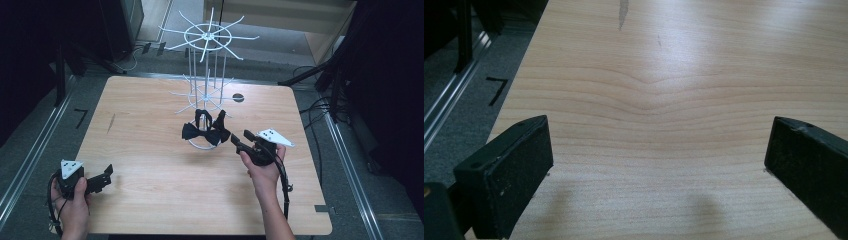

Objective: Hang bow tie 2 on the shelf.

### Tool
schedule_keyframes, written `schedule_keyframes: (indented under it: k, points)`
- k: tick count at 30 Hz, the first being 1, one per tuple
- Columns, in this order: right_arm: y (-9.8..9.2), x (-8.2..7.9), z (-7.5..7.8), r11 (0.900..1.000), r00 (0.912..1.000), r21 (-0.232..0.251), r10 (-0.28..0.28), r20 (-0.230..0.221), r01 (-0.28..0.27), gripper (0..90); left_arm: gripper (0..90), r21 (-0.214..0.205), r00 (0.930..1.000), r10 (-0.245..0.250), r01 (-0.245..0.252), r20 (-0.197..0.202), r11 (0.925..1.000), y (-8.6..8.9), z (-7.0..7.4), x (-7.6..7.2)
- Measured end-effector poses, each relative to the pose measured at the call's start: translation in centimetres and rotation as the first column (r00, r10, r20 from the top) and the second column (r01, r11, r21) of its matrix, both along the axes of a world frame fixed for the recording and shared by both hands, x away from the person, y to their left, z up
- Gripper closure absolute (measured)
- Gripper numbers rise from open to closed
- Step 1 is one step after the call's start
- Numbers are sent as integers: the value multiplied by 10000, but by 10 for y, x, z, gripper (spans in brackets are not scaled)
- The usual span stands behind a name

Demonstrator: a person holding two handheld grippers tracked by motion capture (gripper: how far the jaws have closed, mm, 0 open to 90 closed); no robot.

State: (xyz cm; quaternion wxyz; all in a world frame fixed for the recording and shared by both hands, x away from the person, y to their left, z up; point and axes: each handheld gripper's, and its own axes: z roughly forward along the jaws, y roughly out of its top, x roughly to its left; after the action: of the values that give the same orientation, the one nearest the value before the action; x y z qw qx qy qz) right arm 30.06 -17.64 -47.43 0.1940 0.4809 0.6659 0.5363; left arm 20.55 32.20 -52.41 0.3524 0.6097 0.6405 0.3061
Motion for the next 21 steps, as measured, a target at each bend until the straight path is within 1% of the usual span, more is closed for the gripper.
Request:
schedule_keyframes:
  k: [2, 7, 11, 17, 21]
  points:
    - [-3, -2, -2, 10000, 10000, 49, 28, -63, -28, 408, 0, 5, 10000, 4, -4, 8, 10000, 0, 0, 0]
    - [-14, -8, -7, 9998, 9997, 9, -182, -184, 183, 335, 0, -2, 10000, 3, -3, 20, 10000, 0, 0, 0]
    - [-22, -12, -10, 9998, 9996, -105, -157, -248, 154, 282, 0, -34, 10000, -29, 29, -15, 10000, 0, 0, 0]
    - [-33, -17, -14, 9998, 9995, -57, -172, -278, 170, 193, 0, -12, 10000, -10, 10, -10, 10000, 0, 0, 0]
    - [-39, -20, -16, 9999, 9994, -22, -165, -299, 165, 153, 0, -26, 10000, -38, 38, -39, 10000, 0, 0, 0]
